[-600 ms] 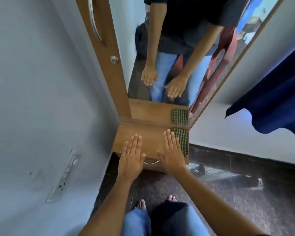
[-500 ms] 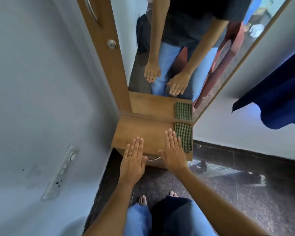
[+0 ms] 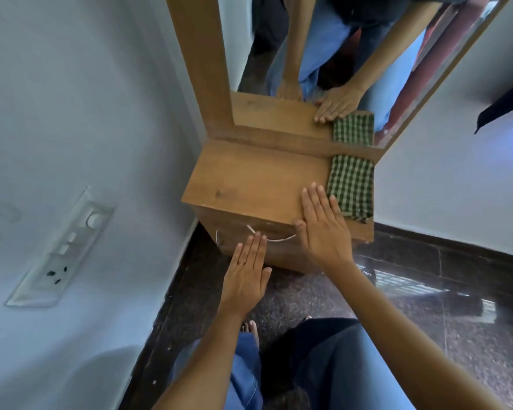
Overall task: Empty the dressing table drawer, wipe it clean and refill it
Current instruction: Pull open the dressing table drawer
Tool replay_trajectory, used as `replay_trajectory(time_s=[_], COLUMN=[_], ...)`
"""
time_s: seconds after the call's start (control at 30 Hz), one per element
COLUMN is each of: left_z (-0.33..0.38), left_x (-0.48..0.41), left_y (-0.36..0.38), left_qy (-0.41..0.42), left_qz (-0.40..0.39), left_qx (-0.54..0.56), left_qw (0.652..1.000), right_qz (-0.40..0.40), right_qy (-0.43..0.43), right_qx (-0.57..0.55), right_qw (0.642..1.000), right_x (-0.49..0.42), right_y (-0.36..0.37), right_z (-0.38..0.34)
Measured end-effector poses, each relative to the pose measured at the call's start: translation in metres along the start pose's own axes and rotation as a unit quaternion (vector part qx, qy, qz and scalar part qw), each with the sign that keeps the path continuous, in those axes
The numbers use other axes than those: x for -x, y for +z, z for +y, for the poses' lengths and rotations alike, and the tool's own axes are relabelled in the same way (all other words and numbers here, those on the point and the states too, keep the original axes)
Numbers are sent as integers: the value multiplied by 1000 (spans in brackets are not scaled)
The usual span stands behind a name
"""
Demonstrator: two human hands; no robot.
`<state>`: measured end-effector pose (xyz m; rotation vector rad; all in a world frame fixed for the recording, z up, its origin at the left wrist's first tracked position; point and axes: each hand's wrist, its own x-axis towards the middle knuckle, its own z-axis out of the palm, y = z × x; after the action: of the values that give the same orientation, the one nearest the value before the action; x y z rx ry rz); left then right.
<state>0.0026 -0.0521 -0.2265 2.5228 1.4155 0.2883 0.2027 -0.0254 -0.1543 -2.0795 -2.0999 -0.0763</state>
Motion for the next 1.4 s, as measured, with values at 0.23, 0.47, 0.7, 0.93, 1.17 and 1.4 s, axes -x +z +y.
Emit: replay_trajectory(time_s=[0.23, 0.47, 0.7, 0.93, 1.17, 1.4], left_z=[3, 13, 20, 30, 33, 38], left_x=[-14, -11, 23, 69, 72, 106], left_y=[21, 18, 11, -26, -60, -49], left_qy=[-20, -50, -53, 48, -28, -28], left_qz=[-8, -30, -42, 82, 51, 3], left_qx=[-37, -48, -30, 36, -53, -98], left_qw=[999, 997, 997, 995, 997, 995], right_qz=[31, 18, -15, -39, -32, -44], right_qy=[3, -28, -32, -51, -41, -61], right_qx=[-4, -3, -44, -60, -109, -129], right_qw=[1000, 999, 998, 996, 993, 989], right_x=[5, 18, 67, 108, 146, 181], right_y=[7, 6, 10, 4, -7, -16], right_z=[-2, 1, -7, -23, -43, -56])
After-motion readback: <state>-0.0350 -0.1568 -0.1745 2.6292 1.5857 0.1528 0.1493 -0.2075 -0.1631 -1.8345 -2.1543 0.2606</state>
